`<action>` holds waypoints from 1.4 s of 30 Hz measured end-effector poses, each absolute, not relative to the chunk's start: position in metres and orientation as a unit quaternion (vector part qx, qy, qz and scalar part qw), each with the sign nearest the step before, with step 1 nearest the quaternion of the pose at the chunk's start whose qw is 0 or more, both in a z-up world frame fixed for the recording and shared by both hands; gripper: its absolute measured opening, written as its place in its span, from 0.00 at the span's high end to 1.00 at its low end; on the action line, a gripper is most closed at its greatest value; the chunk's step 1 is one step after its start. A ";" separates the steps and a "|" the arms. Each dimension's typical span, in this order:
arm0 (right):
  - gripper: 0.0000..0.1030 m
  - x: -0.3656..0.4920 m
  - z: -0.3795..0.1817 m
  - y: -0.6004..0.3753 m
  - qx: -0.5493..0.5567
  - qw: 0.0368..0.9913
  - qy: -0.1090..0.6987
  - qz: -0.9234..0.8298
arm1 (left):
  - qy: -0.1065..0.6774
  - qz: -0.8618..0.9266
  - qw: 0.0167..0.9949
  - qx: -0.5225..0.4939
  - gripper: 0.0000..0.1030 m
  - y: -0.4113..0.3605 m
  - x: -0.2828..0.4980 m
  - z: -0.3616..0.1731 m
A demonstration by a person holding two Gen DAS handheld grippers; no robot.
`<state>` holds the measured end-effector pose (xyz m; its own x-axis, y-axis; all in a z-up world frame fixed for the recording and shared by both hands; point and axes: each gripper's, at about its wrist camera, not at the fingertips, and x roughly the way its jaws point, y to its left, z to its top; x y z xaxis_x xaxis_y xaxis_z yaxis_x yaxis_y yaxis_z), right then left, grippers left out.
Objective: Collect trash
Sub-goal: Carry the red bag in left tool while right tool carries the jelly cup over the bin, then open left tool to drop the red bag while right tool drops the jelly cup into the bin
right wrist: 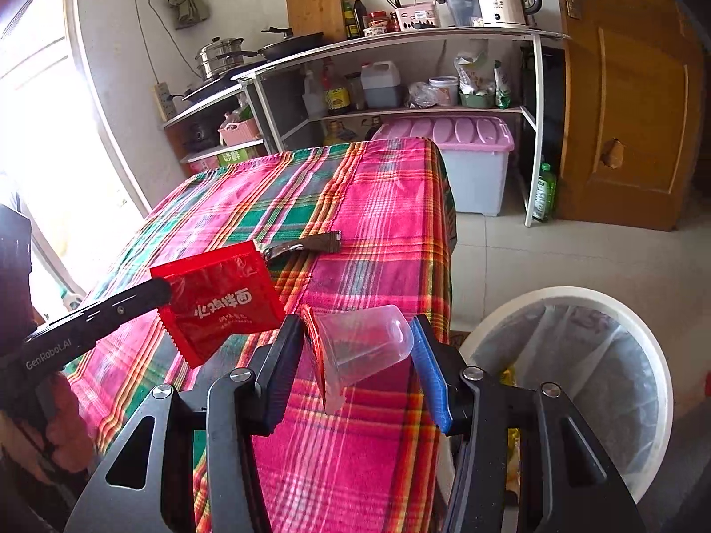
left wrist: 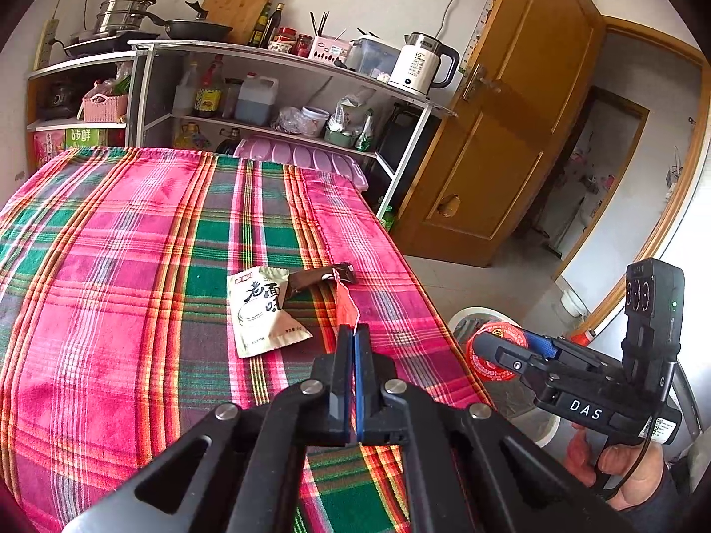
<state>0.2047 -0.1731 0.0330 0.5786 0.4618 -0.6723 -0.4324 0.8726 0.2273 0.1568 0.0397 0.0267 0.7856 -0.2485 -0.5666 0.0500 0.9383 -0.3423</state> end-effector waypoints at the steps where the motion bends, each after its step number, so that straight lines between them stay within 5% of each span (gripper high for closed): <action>1: 0.51 0.203 0.034 -0.175 0.021 0.889 0.382 0.251 | 0.316 -0.081 0.933 -0.155 1.00 0.038 0.156 0.029; 42: 0.51 0.194 0.014 -0.317 0.087 0.909 0.389 0.119 | 0.344 -0.237 0.904 -0.095 1.00 -0.122 0.209 0.038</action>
<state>0.1943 -0.3169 0.0144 0.6690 0.2844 -0.6867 -0.1495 0.9565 0.2505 0.2087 -0.1216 0.0380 0.6519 -0.4933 -0.5759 0.3624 0.8698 -0.3348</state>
